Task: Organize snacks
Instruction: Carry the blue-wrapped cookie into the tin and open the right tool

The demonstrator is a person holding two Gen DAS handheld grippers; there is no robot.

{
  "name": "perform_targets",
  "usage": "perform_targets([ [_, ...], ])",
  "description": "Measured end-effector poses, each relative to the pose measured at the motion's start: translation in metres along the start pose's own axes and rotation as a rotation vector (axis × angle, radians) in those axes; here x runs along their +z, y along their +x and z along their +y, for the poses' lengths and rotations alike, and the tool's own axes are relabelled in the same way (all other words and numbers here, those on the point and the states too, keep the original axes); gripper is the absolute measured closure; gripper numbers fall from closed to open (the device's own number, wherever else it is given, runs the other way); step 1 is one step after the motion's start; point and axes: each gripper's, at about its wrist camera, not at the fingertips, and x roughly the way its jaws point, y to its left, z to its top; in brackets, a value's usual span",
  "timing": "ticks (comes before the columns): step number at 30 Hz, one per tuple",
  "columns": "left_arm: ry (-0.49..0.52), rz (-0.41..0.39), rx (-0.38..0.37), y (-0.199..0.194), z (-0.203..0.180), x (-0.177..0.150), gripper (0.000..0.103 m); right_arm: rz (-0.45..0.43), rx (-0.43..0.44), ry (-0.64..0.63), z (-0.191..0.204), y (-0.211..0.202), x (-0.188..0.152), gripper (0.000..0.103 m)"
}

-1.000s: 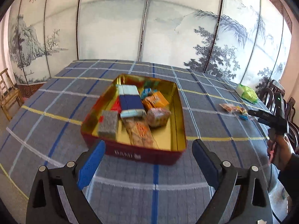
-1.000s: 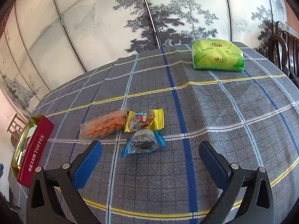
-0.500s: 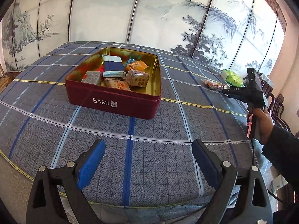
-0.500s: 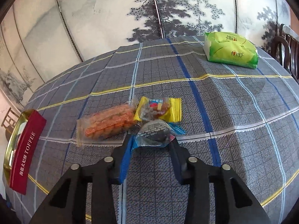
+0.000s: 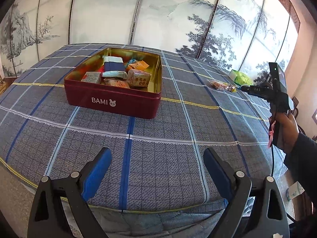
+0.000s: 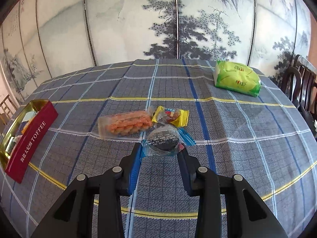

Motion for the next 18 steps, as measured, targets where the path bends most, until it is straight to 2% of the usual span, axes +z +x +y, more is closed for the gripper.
perform_targets([
  [4,0.014,-0.015,0.010,-0.004,-0.004,-0.001,0.011,-0.049,-0.020,-0.012,0.013,-0.011,0.019,0.066],
  [9,0.008,0.005,0.022,-0.005,-0.001,-0.008,0.011,-0.089,-0.014,-0.052,0.051,-0.013,0.044,0.066],
  [18,-0.013,0.012,0.054,-0.012,0.012,-0.017,0.011,-0.100,0.042,-0.104,0.123,-0.002,0.073,0.066],
])
